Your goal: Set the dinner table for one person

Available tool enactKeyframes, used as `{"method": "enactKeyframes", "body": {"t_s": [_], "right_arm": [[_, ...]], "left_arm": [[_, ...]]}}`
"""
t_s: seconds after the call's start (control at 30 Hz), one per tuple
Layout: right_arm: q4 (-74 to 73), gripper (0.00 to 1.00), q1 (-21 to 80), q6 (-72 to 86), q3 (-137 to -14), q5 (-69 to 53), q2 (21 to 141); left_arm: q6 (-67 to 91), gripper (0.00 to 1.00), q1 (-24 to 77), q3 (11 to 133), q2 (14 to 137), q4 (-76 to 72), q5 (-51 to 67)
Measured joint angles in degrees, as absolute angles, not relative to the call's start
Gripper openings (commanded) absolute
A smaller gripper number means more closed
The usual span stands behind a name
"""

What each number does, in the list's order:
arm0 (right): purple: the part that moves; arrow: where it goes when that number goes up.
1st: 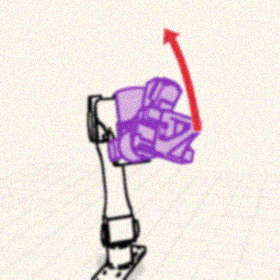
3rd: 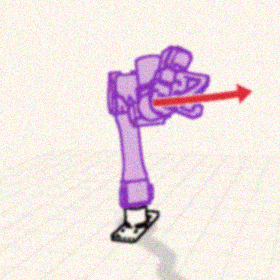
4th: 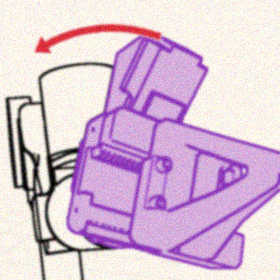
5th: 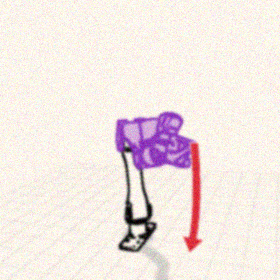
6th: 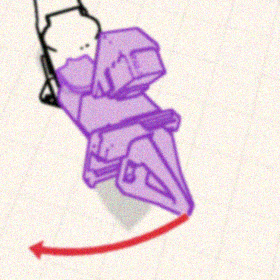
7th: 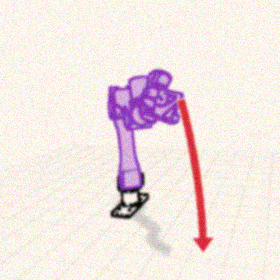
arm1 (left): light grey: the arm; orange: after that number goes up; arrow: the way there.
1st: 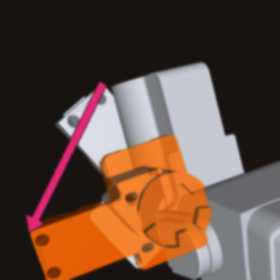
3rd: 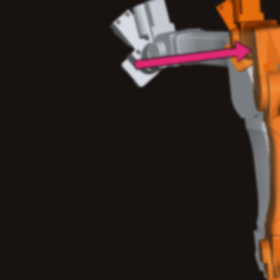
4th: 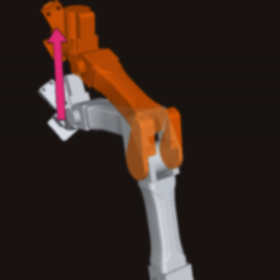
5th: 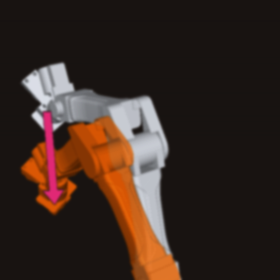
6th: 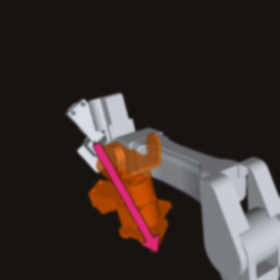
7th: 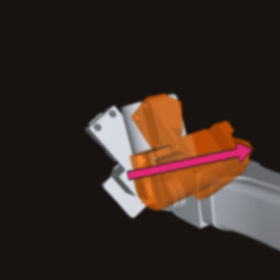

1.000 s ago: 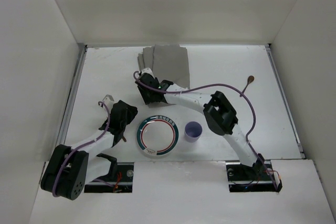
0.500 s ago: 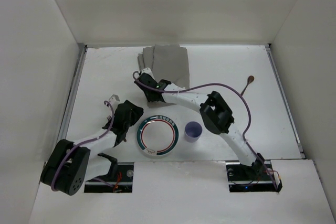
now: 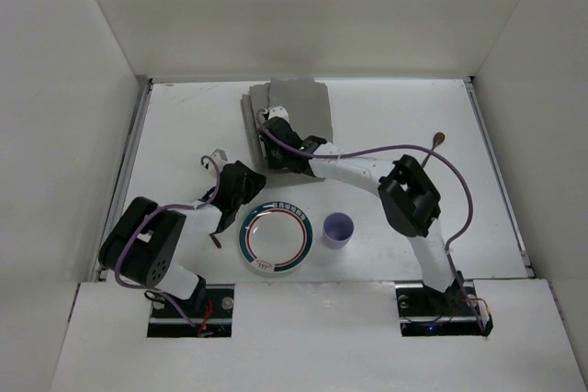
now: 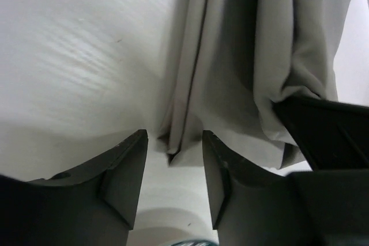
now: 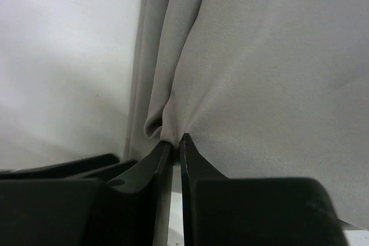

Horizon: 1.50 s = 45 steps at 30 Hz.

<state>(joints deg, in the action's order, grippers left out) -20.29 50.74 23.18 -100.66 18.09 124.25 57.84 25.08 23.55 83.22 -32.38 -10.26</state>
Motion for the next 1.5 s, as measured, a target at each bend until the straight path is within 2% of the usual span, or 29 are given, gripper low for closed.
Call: {"method": "enactKeyframes", "body": {"t_s": [0.07,0.13,0.23,0.4,0.67,0.87,1.07,1.17,1.27,1.37,1.43,1.5], "right_arm": [[-17.93,0.13,50.06,24.16,-98.35,17.21,122.15],[-15.25,0.13,49.32,25.34,-95.74,15.97,119.98],[-9.39,0.11,47.57,27.44,-89.6,13.96,115.5],[1.87,0.1,40.86,33.32,-74.67,10.92,103.66],[17.19,0.11,19.46,45.34,-46.0,10.74,79.96],[18.94,0.13,12.25,54.19,-33.01,11.62,76.27],[18.72,0.14,10.98,57.71,-29.26,12.67,76.14],[18.48,0.22,10.94,58.7,-27.4,12.84,74.96],[17.5,0.43,10.28,58.76,-25.8,13.37,73.21],[14.92,0.54,9.91,56.69,-25.61,15.25,70.17],[13.26,0.62,10.52,54.52,-25.76,17.43,66.92],[11.38,0.62,12.56,51.11,-27.07,19.25,64.64]], "left_arm": [[57.95,0.29,25.47,25.02,85.71,-33.34,-10.09],[57.95,0.14,25.5,26.37,88.16,-34.2,-9.85],[58.33,0.06,25.21,27.57,90.87,-35.42,-9.08],[58.37,0.03,24.05,27.88,91.29,-35.64,-7.9],[57.65,0.03,22.85,28.42,91.29,-34.81,-8.51],[57.43,0.02,22.31,28.53,91.13,-34.44,-9.08],[56.55,0.02,20.75,27.59,88.53,-32.29,-9.47],[56.25,0.02,20.32,25.87,86.02,-31.22,-9.72],[55.75,0.02,20.12,25.1,83.9,-29.32,-10.26],[55.13,0.04,20.1,24.49,81.43,-27.53,-11.22],[54.68,0.07,19.86,23.66,78.61,-26.09,-11.7],[54.11,0.17,19.14,22.98,75.09,-23.92,-12.6]]}}
